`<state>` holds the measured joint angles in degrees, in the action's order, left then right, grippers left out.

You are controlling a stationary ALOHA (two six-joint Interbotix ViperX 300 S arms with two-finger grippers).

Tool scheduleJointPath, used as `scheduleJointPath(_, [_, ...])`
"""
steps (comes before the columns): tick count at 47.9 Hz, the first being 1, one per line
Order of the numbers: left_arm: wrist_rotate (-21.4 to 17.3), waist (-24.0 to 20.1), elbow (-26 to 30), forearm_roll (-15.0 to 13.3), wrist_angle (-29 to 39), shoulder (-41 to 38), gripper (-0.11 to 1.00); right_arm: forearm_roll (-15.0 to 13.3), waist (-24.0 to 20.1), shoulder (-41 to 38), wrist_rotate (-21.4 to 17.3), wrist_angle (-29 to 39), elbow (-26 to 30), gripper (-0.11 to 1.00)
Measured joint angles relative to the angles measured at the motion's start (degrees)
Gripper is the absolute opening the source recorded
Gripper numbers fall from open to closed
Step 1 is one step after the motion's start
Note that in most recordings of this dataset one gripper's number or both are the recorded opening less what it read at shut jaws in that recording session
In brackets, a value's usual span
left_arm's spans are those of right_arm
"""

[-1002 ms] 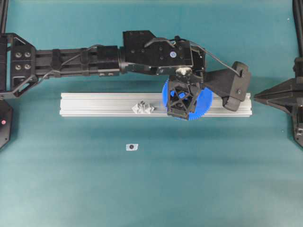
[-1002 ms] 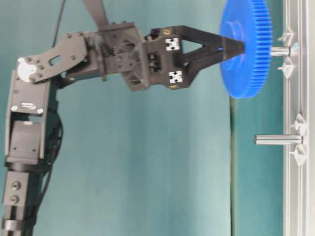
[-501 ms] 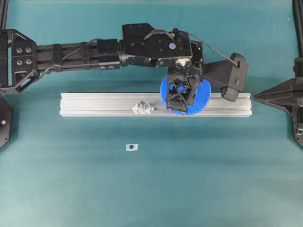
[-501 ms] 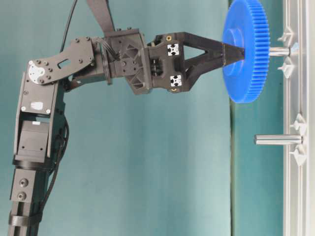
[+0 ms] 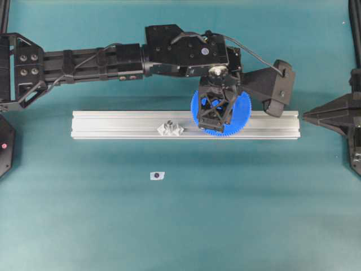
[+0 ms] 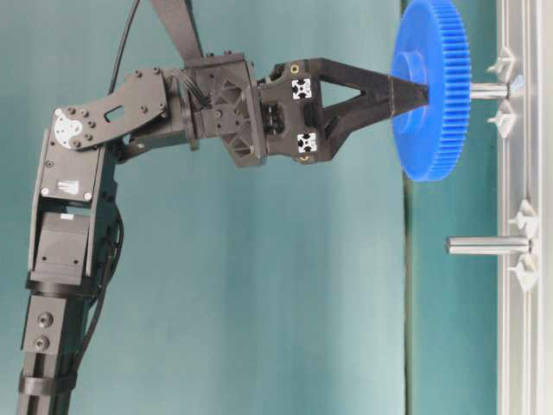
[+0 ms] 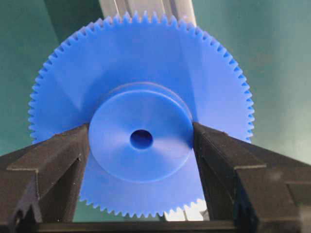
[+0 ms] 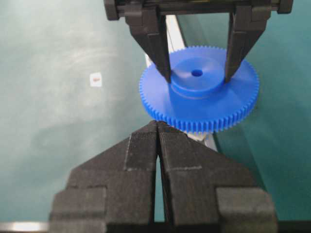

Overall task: Find the location of the shaft and insert the large gear.
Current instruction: 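Lower the gear onto the right shaft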

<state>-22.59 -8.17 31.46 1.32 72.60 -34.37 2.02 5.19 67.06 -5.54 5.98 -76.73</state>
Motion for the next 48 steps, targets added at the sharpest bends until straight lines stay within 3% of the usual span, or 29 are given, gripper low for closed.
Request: scheduleJointPath(48, [0.26,-0.09,0.18,-0.09,-0.18,-0.09,0.7,0.0,0.0,0.0,-0.88,-0.09,0.0,0.0])
